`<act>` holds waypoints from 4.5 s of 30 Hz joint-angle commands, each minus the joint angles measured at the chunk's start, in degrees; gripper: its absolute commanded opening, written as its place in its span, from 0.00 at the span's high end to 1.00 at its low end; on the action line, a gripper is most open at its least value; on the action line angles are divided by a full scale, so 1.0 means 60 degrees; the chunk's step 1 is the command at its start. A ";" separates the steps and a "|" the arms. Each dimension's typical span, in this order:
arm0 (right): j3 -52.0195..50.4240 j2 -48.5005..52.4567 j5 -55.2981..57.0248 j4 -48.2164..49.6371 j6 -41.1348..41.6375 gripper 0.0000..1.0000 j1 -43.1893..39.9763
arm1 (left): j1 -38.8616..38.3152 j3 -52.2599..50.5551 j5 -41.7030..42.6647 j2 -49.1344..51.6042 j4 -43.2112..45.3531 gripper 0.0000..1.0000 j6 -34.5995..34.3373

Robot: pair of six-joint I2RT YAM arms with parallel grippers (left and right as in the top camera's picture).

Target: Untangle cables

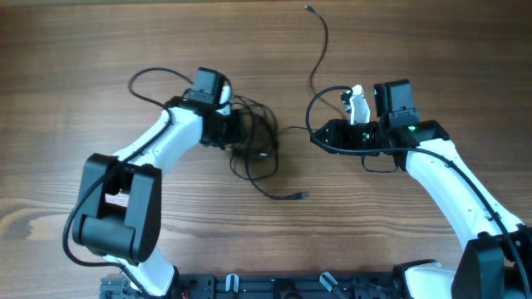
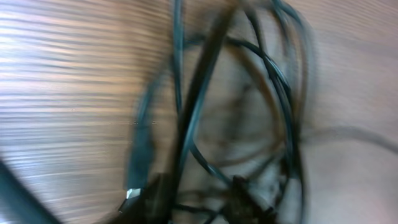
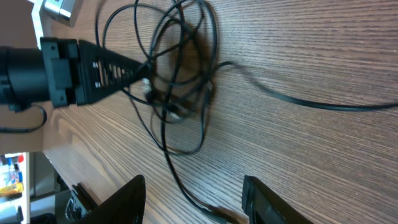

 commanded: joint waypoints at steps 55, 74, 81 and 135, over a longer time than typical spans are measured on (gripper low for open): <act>0.0113 0.0350 0.7377 -0.0732 0.1555 0.96 -0.3235 | 0.2029 0.0852 -0.4237 -0.4976 -0.2907 0.96 0.0401; 0.0131 -0.1370 0.0616 0.1621 0.0994 0.96 -0.8098 | 0.3996 0.0841 -0.0863 -0.4878 -0.2415 0.96 -0.0790; 0.1042 -0.1523 0.2546 0.2626 0.0947 0.94 -0.8098 | 0.1348 0.0834 -0.0867 -0.4262 -0.2357 0.96 -0.0299; 0.5005 0.1443 0.1723 -0.4925 -0.2433 0.21 -0.2197 | -0.0215 0.0834 -0.3209 -0.3719 -0.2481 0.35 0.0616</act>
